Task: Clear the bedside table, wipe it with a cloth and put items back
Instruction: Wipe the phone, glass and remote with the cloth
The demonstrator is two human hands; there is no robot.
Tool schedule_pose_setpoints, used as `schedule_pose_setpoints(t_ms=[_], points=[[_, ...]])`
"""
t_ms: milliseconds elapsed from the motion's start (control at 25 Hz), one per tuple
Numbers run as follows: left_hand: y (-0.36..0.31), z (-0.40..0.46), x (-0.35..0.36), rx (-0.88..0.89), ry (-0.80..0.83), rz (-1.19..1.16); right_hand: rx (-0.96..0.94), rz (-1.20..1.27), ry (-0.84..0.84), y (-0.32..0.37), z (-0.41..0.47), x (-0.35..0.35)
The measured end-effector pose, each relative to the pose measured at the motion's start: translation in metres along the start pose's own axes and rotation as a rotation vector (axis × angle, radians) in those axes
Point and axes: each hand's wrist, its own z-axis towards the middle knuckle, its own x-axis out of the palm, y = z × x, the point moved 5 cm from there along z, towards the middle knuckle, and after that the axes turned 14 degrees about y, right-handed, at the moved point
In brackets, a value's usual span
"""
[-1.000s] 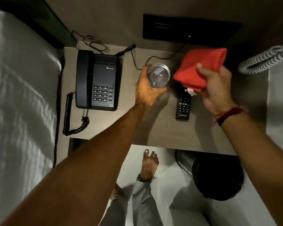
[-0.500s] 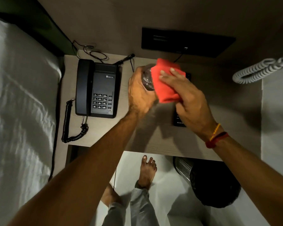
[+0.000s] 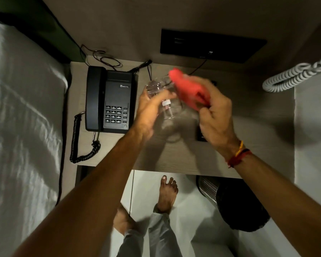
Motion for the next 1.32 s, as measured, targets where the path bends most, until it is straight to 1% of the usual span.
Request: schedule_pose_setpoints(t_ms=[40, 80, 120, 200, 280, 360, 400, 440, 480, 520, 600, 640, 680, 760, 840, 960, 1040, 1080, 1120, 1160, 1200, 1240, 1280, 1320], points=[[0.001, -0.003, 0.003, -0.028, 0.082, -0.151, 0.076, 0.067, -0.095, -0.008, 0.001, -0.006], [0.002, -0.004, 0.007, -0.064, 0.171, -0.290, 0.114, 0.083, -0.156, -0.011, 0.003, -0.011], [0.001, -0.008, 0.016, -0.080, 0.276, -0.389, 0.108, 0.086, -0.165, -0.011, 0.008, -0.010], [-0.001, -0.011, 0.024, -0.079, 0.429, -0.455, 0.043, 0.084, -0.087, 0.003, 0.016, 0.003], [-0.001, -0.012, 0.030, -0.075, 0.519, -0.510, -0.018, 0.036, -0.008, 0.023, 0.014, 0.020], [-0.001, -0.009, 0.027, -0.085, 0.597, -0.650, -0.132, -0.185, 0.045, 0.037, -0.002, 0.028], [-0.002, -0.006, 0.023, -0.102, 0.601, -0.687, -0.195, -0.297, 0.094, 0.039, -0.012, 0.032], [-0.004, -0.004, 0.018, -0.109, 0.580, -0.668, -0.235, -0.341, 0.141, 0.038, -0.021, 0.033], [-0.006, -0.002, 0.014, -0.096, 0.560, -0.623, -0.232, -0.296, 0.170, 0.034, -0.027, 0.032], [-0.008, -0.002, 0.012, -0.080, 0.545, -0.588, -0.170, -0.162, 0.162, 0.028, -0.027, 0.031], [-0.007, -0.004, 0.014, -0.055, 0.504, -0.537, 0.049, 0.172, 0.035, 0.017, -0.020, 0.025], [-0.006, -0.007, 0.017, -0.043, 0.483, -0.512, 0.123, 0.270, -0.036, 0.015, -0.012, 0.024], [-0.006, -0.009, 0.020, -0.037, 0.471, -0.500, 0.161, 0.292, -0.080, 0.015, -0.006, 0.023], [-0.002, -0.006, 0.020, -0.042, 0.431, -0.492, 0.132, 0.215, -0.104, 0.020, 0.002, 0.025], [-0.003, -0.003, 0.020, -0.076, 0.444, -0.499, 0.054, 0.133, -0.071, 0.030, -0.001, 0.032], [-0.008, -0.003, 0.021, -0.115, 0.430, -0.539, -0.072, -0.126, 0.022, 0.035, -0.016, 0.037], [-0.015, -0.004, 0.017, -0.054, 0.362, -0.520, -0.167, -0.279, 0.133, 0.033, -0.026, 0.035], [-0.018, -0.004, 0.014, -0.011, 0.309, -0.501, -0.195, -0.297, 0.181, 0.031, -0.030, 0.032], [-0.020, -0.004, 0.010, 0.016, 0.240, -0.454, -0.179, -0.238, 0.215, 0.025, -0.032, 0.029], [-0.018, -0.003, 0.005, 0.017, 0.166, -0.382, -0.108, -0.107, 0.211, 0.017, -0.034, 0.023], [-0.014, -0.002, -0.001, 0.007, 0.081, -0.255, 0.009, 0.089, 0.152, 0.007, -0.035, 0.015], [-0.009, -0.002, -0.005, -0.007, 0.015, -0.105, 0.130, 0.267, 0.026, -0.006, -0.037, 0.005], [-0.004, -0.001, -0.010, -0.006, -0.034, 0.067, 0.239, 0.394, -0.134, -0.019, -0.041, -0.006], [-0.002, 0.000, -0.008, 0.011, -0.054, 0.222, 0.333, 0.455, -0.280, -0.033, -0.045, -0.016]])
